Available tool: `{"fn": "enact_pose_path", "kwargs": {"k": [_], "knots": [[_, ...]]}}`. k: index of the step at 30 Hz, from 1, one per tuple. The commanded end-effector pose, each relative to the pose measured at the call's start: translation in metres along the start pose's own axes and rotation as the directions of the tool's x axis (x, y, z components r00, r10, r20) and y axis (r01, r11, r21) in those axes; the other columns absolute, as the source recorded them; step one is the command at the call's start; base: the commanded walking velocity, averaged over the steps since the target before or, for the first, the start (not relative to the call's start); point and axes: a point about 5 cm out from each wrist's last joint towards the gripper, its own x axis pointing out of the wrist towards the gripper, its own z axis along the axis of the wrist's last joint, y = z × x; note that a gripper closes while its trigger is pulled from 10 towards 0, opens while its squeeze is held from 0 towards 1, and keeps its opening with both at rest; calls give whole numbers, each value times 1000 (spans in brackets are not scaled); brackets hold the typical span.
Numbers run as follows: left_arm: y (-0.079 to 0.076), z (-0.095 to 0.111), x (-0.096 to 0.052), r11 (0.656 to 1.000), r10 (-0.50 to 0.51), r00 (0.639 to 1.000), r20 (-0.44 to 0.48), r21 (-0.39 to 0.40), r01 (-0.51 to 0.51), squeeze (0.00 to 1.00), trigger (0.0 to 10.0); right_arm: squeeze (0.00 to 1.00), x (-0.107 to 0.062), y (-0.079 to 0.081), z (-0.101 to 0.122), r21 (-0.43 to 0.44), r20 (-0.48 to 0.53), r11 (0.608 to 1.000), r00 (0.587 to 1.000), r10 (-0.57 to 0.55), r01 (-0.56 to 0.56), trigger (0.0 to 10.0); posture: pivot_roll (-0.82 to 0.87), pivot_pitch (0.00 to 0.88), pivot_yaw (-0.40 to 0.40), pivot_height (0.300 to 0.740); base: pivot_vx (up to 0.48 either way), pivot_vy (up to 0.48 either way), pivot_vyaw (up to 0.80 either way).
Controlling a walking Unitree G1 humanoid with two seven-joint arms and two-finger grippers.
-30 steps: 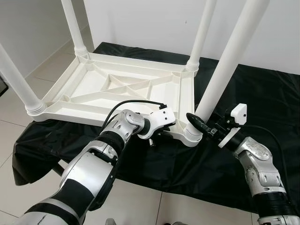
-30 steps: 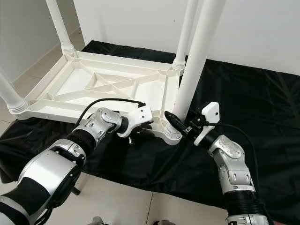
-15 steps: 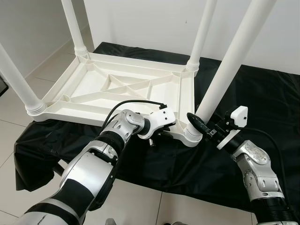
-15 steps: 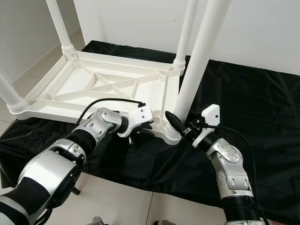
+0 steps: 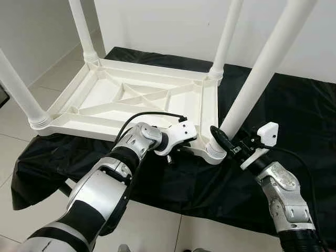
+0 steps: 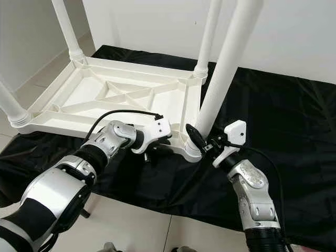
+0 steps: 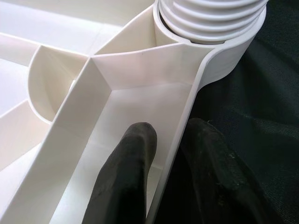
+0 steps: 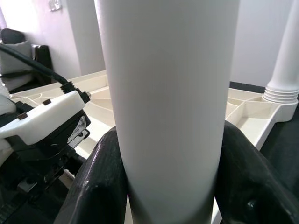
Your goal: Building children table
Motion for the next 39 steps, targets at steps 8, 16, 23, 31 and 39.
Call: {"fn": "enact_pose_path", "kwargs": {"k": [8,16,23,31,39], "knots": [[11,13,-4,997,71,997,34,23,-72,0,10000,0,-7,20,-30,84,-138,996,990,-17,29,10000,-76,66,6,740,0,0,0],[11,14,-4,997,70,997,34,26,-71,0,10000,0,-3,27,-26,80,-111,992,990,-87,97,10000,-74,62,7,740,0,0,0],[11,14,-4,997,67,997,33,28,-68,0,10000,0,-1,26,-24,64,-102,984,982,-161,168,10000,-73,57,9,740,0,0,0],[10,12,-3,997,66,998,24,31,-66,0,10000,0,1,33,-24,76,-95,975,975,-202,210,10000,-72,54,9,740,0,0,0],[9,11,-3,997,63,998,13,33,-63,0,10000,0,2,33,-25,66,-97,971,970,-224,231,10000,-74,53,12,740,0,0,0]]}}
